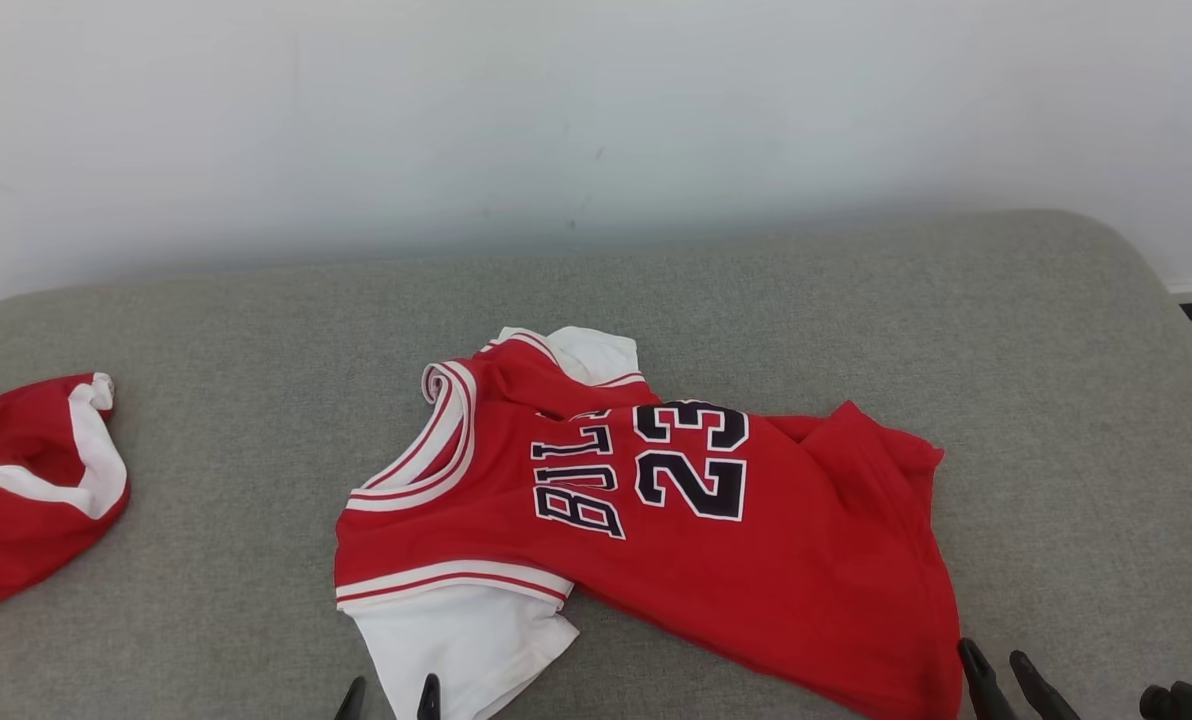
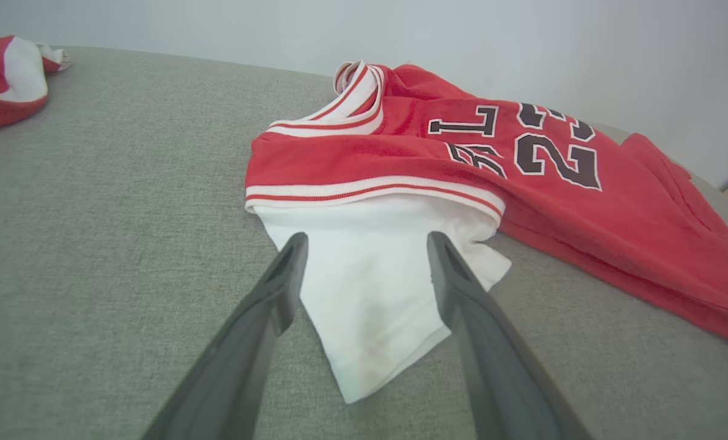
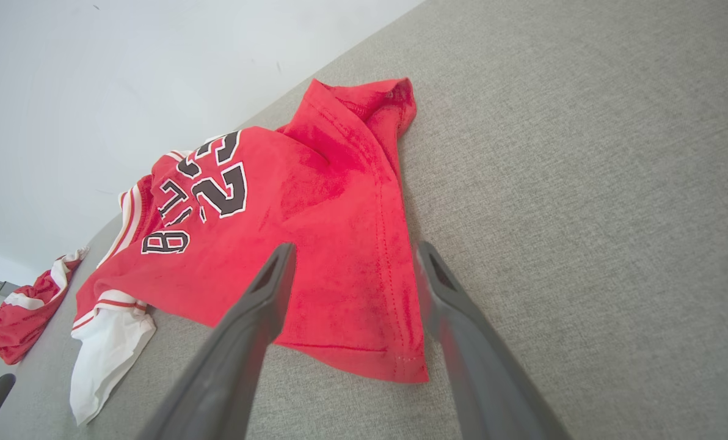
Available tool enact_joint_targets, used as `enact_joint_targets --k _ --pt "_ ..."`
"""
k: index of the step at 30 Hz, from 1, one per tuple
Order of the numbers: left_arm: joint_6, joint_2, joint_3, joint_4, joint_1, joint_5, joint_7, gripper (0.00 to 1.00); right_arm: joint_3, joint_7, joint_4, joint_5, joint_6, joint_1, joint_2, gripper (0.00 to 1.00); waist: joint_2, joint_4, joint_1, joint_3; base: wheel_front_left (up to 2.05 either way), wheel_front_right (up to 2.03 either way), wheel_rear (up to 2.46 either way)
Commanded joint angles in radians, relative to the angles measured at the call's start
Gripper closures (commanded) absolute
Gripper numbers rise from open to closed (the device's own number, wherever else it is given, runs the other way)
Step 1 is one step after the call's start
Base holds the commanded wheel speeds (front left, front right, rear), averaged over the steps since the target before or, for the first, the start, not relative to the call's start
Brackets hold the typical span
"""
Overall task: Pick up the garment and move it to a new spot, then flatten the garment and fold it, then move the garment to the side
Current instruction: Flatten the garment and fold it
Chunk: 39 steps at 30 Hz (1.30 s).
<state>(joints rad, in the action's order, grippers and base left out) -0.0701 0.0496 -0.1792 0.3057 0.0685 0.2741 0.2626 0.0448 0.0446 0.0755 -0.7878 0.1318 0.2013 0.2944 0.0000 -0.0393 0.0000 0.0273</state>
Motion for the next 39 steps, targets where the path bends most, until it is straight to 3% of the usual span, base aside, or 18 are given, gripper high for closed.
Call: enact_joint_targets --k 1,6,18,29,39 --pt "0.000 0.001 0.007 0.005 0.017 -0.006 0.003 0.00 -0.013 -0.011 0.001 0.021 -0.002 -0.001 -0.018 0.00 0.0000 0.004 0.0000 -0.009 0.00 0.00 0.00" --pt "-0.004 0.001 0.012 0.020 0.025 0.000 0.003 0.00 -0.024 -0.015 0.026 0.067 -0.002 0.034 -0.051 0.00 0.0000 0.001 0.0000 -0.017 0.00 0.00 0.00" --pt "-0.030 0.001 0.012 0.138 -0.003 0.020 0.003 0.00 0.068 -0.103 0.203 0.205 -0.002 -0.048 -0.041 0.00 0.0000 -0.040 0.0000 -0.011 0.00 0.00 0.00" --pt "-0.037 0.001 0.009 0.217 -0.001 0.052 0.003 0.00 0.160 -0.189 0.387 0.189 -0.002 -0.148 -0.033 0.00 0.0000 -0.027 0.0000 -0.011 0.00 0.00 0.00" --pt "-0.048 0.001 -0.004 0.234 -0.023 0.089 0.003 0.00 0.211 -0.240 0.479 0.164 -0.002 -0.196 -0.019 0.00 0.0000 -0.012 0.0000 -0.002 0.00 0.00 0.00"
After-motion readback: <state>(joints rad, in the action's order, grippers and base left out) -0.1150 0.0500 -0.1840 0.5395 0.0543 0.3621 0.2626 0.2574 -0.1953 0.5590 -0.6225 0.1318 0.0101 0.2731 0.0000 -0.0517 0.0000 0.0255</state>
